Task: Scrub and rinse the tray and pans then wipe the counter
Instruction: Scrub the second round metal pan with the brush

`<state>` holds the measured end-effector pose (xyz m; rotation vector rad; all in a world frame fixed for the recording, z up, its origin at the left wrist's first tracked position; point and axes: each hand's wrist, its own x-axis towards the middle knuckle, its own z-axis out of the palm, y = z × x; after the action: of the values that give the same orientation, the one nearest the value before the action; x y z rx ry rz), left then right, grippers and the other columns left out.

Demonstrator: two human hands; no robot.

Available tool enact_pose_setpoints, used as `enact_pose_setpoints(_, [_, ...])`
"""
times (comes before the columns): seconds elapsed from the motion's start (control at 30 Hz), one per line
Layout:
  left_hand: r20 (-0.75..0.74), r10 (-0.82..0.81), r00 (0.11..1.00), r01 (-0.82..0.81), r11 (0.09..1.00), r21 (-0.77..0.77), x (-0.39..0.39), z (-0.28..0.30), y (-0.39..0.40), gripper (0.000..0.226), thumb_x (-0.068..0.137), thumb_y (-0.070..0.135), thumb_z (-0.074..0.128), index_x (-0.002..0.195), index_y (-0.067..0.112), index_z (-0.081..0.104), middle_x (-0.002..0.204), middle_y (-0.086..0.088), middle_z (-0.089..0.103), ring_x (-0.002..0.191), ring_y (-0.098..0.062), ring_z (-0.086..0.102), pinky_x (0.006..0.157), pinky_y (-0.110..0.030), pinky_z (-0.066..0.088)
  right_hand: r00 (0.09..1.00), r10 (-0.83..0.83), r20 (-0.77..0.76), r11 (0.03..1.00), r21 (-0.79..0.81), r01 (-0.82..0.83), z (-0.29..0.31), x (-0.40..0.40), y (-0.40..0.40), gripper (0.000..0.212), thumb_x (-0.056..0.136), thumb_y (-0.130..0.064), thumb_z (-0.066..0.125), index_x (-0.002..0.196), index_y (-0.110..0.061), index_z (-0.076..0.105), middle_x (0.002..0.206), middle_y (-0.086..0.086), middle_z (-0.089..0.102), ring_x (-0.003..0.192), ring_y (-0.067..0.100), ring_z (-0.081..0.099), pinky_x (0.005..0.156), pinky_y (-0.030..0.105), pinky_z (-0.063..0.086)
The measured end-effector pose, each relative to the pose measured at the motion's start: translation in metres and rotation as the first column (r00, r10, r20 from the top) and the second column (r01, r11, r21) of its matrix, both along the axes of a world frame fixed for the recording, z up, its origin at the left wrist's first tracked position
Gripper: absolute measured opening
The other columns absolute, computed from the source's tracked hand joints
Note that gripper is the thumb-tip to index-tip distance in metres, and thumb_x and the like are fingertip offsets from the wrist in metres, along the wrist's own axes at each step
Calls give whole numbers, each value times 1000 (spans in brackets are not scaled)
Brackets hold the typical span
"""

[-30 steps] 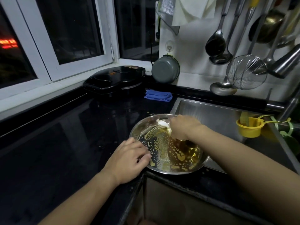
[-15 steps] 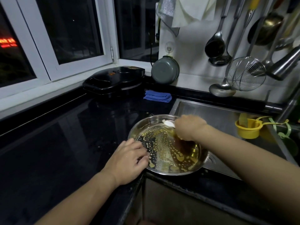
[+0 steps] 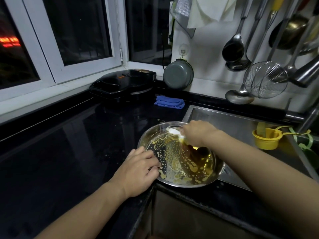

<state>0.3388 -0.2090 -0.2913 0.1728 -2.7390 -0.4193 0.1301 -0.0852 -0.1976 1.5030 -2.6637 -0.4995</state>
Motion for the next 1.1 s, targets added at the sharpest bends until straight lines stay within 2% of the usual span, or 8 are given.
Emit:
enact_pose_setpoints(0.07, [2,14,1000,-14,1000,-21,1,1,1,55,92,46,23,106,32,74,92,19,51,93,-4,37,90,-24,32,1000,1,-20,1000,5,-1,-3,-1,1,24,100,-20,40,100,-17,64,79,0,54,64,14,52,58,31,44])
enact_pose_setpoints(0.17, [7,32,999,-32,998,-56,1,2,2,55,93,48,21,100,32,74,91,18,50,92,-3,38,87,-22,28,996,-65,-62,997,39,68,1,-4,17,19,98,-18,45,81,-17,53,80,0,55,66,16,54,70,37,55])
enact_pose_setpoints(0.3, [-3,45,999,-45,996,-80,0,-1,0,51,95,48,25,97,33,74,90,18,52,91,-4,39,85,-24,32,983,-172,-57,981,84,176,15,-7,42,9,96,-17,48,98,-21,56,91,0,51,79,25,53,72,37,50])
enact_pose_setpoints(0.5, [-8,41,999,-41,997,-64,1,-1,1,53,96,47,23,99,32,73,90,19,51,91,-3,38,84,-24,30,988,-153,-15,988,15,153,1,1,40,8,94,-14,47,92,-16,54,84,2,52,76,25,58,68,38,53])
enact_pose_setpoints(0.7, [-4,40,999,-41,996,-76,1,-4,0,51,95,47,24,100,34,73,91,20,50,92,-5,40,86,-24,32,973,-28,228,999,21,24,1,21,47,24,100,-23,48,81,-16,61,82,1,59,70,14,57,59,29,46])
enact_pose_setpoints(0.87, [-8,35,999,-36,997,-65,1,-3,0,50,96,46,25,99,34,73,89,19,50,91,-6,41,87,-27,35,986,-140,88,989,-43,144,-3,2,33,18,97,-21,46,86,-16,59,83,2,57,72,19,58,62,33,47])
enact_pose_setpoints(1.0, [-16,40,999,-41,997,-65,0,-3,0,51,97,46,25,97,31,74,88,17,51,91,-5,41,85,-27,35,978,-183,97,980,-63,189,-4,-11,20,15,93,-17,45,82,-18,54,84,3,57,73,21,58,68,37,52])
enact_pose_setpoints(1.1, [-26,40,999,-42,997,-64,-1,-4,-2,50,96,45,26,96,30,74,87,18,50,89,-4,39,84,-27,35,958,-122,260,986,-79,147,-9,-11,15,22,99,-23,48,89,-17,67,91,2,66,78,18,62,72,34,52])
